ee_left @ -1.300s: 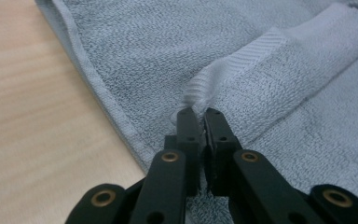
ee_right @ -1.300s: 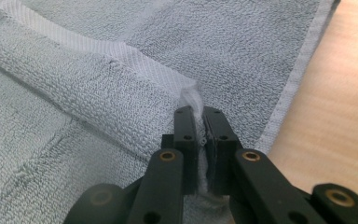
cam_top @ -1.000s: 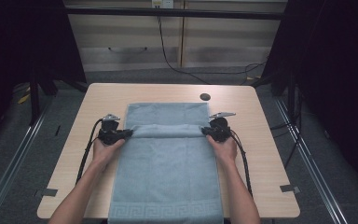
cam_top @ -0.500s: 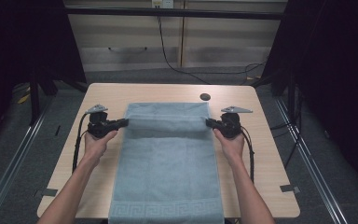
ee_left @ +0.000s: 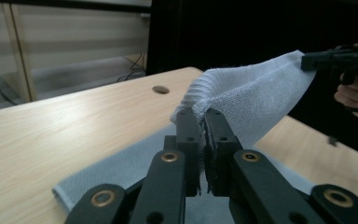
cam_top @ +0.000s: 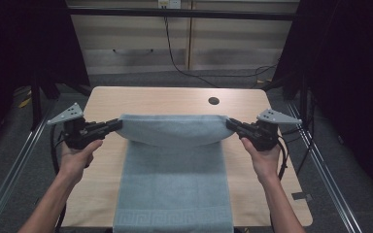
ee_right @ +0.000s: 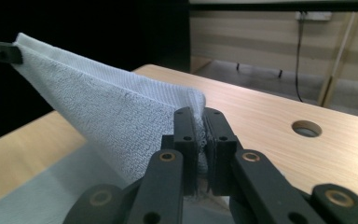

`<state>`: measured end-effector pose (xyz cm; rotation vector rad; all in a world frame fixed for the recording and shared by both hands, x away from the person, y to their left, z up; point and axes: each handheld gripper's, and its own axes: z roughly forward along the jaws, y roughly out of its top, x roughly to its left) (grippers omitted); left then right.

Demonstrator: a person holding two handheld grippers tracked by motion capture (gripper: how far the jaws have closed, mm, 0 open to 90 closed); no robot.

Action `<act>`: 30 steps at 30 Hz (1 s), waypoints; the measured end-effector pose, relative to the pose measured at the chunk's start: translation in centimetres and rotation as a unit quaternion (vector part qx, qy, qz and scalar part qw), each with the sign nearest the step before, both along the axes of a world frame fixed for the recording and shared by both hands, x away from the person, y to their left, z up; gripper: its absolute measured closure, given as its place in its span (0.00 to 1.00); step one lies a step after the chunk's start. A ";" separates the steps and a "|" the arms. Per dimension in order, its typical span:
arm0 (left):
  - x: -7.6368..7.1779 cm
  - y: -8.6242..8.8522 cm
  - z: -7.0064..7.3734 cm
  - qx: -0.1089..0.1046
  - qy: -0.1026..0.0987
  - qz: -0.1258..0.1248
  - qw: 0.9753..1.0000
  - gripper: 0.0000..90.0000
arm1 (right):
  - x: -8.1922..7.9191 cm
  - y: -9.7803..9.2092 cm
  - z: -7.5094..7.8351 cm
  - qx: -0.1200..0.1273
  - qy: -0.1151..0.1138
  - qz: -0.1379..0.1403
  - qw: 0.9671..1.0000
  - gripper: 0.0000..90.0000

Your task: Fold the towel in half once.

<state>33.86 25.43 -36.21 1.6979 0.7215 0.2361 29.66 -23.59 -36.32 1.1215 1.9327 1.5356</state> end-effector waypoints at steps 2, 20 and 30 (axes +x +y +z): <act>-1.3 0.4 0.8 -0.008 -0.006 -0.008 1.000 0.96 | -0.7 -0.1 0.4 -0.001 -0.003 0.003 1.000 0.94; -11.2 2.8 -7.1 0.037 0.083 -0.086 0.992 0.95 | -12.7 0.8 -6.4 -0.033 0.069 0.070 0.995 0.93; -14.1 4.0 -11.0 0.043 0.116 -0.140 0.982 0.80 | -16.3 0.4 -10.7 -0.026 0.137 0.090 0.986 0.74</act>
